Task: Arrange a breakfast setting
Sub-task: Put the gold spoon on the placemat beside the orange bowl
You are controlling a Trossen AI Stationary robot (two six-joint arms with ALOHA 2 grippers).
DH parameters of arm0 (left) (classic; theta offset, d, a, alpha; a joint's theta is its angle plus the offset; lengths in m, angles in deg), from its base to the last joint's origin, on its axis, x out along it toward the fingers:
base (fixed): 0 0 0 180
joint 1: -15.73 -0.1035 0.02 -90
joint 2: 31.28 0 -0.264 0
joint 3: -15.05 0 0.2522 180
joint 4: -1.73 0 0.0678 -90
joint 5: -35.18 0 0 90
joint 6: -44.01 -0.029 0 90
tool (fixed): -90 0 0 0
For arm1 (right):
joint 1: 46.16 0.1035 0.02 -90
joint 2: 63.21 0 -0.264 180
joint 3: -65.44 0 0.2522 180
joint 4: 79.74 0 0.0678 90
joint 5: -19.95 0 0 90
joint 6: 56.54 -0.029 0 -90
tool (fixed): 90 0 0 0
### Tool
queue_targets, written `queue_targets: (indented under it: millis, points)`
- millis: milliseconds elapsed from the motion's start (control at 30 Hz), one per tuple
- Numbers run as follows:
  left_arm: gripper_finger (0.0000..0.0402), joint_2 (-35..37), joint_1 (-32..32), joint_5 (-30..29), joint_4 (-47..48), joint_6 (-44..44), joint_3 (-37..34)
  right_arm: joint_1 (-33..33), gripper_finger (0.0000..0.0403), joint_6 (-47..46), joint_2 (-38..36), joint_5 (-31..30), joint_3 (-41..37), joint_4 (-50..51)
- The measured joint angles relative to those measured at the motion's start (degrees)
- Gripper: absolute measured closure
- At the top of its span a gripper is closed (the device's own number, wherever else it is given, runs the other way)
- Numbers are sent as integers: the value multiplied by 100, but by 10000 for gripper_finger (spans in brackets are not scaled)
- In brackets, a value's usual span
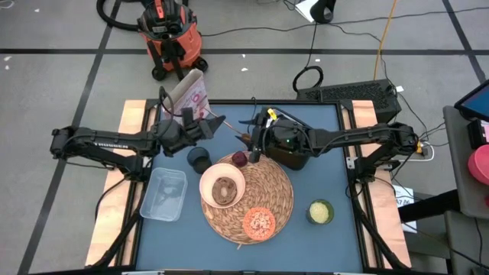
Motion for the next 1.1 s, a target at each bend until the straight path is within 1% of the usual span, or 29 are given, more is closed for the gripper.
queue_targets:
  millis: [167, 300, 433, 667, 900, 1000, 1100]
  points:
    - [364, 0, 0, 0, -2, 1, 0, 0, 201, 0, 0, 2, -2, 0]
    - [364, -41, 0, 0, -33, 1, 0, 0, 204, -2, 0, 30, -62, -51]
    - [364, -193, 2, 7, -197, 41, -2, -4, 204, 17, 2, 326, -229, -39]
    - [364, -448, 4, 137, -341, 191, -2, -72, 204, 34, 2, 280, -251, -51]
    - [364, -454, 64, 207, -415, 193, -2, -116, 206, 22, 0, 276, -251, 84]
    - [364, -450, 68, 205, -415, 198, -2, -116, 219, 22, 0, 272, -251, 79]
    - [364, -450, 68, 203, -408, 194, -2, -116, 246, 22, 0, 271, -250, 89]
